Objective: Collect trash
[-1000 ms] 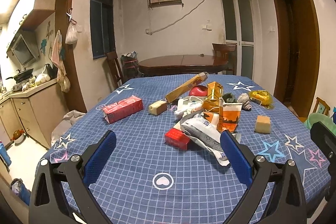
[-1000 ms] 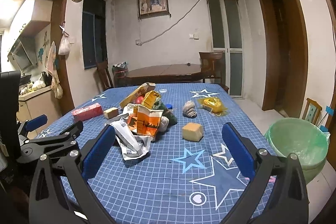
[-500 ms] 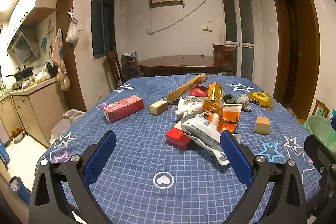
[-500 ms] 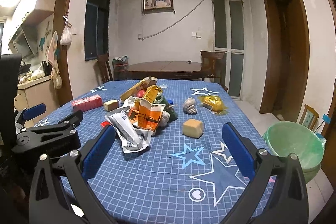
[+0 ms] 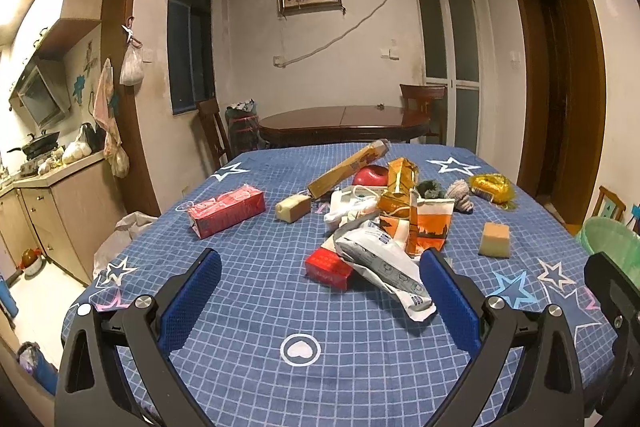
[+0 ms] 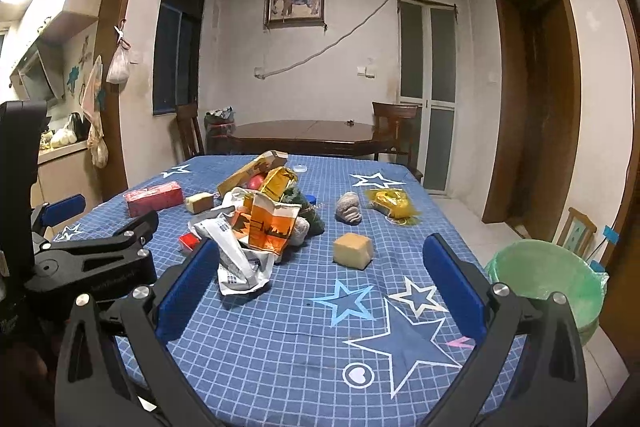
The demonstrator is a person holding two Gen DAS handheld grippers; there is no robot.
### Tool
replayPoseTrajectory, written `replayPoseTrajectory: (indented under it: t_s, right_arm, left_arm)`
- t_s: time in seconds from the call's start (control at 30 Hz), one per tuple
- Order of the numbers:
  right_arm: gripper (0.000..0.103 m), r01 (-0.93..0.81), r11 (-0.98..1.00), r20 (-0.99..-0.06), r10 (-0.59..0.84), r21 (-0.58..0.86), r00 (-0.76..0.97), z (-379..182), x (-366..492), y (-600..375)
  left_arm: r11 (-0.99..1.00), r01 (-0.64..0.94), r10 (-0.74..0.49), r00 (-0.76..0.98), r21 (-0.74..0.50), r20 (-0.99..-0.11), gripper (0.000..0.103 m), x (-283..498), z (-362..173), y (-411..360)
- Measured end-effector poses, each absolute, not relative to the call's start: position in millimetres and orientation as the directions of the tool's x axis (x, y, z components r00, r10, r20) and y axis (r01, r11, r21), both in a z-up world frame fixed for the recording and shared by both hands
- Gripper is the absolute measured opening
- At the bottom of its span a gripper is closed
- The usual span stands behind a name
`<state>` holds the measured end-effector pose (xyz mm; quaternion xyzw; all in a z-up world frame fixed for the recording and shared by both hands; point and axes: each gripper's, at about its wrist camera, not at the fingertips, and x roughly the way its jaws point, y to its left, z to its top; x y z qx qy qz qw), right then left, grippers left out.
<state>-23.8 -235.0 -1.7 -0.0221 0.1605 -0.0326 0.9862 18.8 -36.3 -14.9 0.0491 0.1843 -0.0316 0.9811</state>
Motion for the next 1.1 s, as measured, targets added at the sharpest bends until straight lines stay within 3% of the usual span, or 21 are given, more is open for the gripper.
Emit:
replayPoseTrajectory:
  t_s: [0.77, 1.1]
  right_arm:
    - [0.098, 0.055, 0.998, -0.337, -0.064, -0.035, 0.939, -11, 6, -245]
    - [0.098, -0.099, 0.990, -0.457, 0.042, -0.102, 0.889, -22, 39, -219]
  left_arm:
    - [0.994, 0.019, 0.029, 0.909, 0.110, -0.416, 0.099, 47, -39, -27]
    - [0.993, -0.107, 0.120, 0.864, 0.054, -0.489, 0.099, 80, -49, 44]
